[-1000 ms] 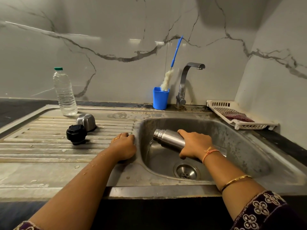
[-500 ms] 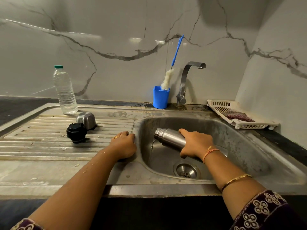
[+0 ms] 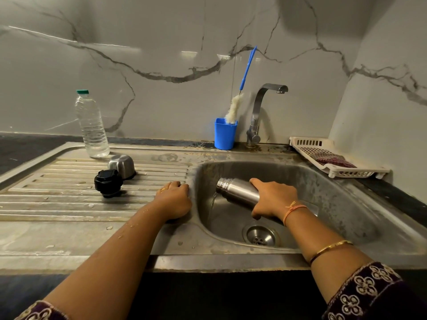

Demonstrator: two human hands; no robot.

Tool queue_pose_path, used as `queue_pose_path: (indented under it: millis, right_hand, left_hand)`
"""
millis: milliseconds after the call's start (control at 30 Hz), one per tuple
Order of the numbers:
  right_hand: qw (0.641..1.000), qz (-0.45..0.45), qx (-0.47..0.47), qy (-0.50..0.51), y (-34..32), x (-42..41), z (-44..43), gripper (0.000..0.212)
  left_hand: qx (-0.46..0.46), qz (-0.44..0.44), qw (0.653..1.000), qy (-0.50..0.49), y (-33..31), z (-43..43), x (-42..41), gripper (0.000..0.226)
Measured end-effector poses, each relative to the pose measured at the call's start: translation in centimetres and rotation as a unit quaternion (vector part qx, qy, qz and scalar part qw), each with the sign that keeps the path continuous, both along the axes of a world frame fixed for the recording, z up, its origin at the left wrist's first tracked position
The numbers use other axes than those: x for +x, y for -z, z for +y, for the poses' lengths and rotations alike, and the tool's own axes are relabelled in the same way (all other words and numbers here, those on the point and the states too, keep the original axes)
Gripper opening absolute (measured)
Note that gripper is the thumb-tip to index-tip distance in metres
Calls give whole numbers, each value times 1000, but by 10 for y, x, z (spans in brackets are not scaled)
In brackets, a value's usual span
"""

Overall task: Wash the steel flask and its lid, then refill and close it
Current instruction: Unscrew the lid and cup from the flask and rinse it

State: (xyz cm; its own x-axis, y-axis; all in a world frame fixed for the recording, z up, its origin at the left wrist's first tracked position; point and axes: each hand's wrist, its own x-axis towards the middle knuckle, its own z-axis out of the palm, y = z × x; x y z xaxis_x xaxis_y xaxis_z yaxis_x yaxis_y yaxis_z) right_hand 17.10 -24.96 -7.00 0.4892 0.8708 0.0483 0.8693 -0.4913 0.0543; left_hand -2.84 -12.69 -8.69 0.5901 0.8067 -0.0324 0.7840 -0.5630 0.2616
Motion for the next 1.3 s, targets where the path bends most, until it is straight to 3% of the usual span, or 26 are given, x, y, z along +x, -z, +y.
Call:
queue_pose_path:
  millis: [1300]
  right_hand:
    - [1000, -24, -12, -3, 1, -2, 3, 82]
  left_hand:
    - [5, 5, 1000, -5, 1, 2, 1, 50]
